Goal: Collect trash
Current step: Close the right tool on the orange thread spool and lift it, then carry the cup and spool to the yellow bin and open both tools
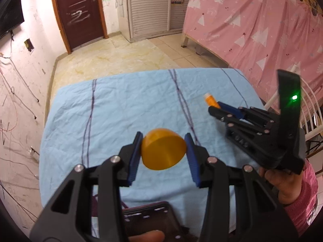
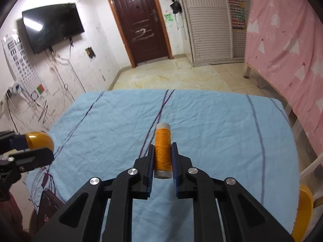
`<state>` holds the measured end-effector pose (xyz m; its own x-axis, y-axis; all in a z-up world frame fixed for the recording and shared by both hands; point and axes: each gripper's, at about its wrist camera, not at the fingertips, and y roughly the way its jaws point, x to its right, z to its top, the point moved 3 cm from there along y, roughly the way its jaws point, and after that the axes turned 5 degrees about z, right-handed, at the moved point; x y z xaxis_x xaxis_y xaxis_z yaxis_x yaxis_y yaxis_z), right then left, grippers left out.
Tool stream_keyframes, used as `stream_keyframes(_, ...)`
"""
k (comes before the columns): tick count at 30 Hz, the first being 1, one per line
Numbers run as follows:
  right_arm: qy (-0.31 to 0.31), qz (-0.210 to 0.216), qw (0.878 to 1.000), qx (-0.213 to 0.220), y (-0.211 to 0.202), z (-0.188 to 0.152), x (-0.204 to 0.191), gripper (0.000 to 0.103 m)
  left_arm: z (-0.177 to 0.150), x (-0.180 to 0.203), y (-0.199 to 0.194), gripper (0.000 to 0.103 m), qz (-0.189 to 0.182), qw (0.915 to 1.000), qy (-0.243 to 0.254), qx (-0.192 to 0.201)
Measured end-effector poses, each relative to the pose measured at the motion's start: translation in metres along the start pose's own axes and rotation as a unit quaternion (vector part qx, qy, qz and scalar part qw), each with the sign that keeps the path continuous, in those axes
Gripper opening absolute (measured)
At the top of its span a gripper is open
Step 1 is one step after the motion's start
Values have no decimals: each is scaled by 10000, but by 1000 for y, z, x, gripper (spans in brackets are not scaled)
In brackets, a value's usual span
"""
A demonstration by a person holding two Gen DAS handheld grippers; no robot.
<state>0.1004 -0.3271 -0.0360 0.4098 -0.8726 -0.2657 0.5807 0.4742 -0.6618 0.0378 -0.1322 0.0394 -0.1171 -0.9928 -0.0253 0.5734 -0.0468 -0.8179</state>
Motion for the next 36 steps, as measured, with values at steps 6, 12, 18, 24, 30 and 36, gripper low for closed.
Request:
stream_keyframes(6,343,-170,9978,547,-56,-4,42,9,5,34,-2,40,-96,9996,246,42)
stream_keyframes(12,748,-531,9907,1007,-113,-21,95,9,11,73,-5,40,-233,9983,520,83)
stream_keyframes(18,995,-920,9816,1347,-165,-47,136,9,16,127,-6,40,-519,9950,849,100)
stream_keyframes(24,1251,-1239,9733,1472,-200,-78,176,9,18,185,-4,40,-822,9895,1189,12)
stream_keyframes(30,1491,-1324,9679,1529,-221,-106,208,9,16,234,2,40,-1079,9843,1395,-120)
stream_keyframes(36,1776,-1203,9642,1562,-224,-135,230,9,19,280,8,40,-1452,9787,1449,-97)
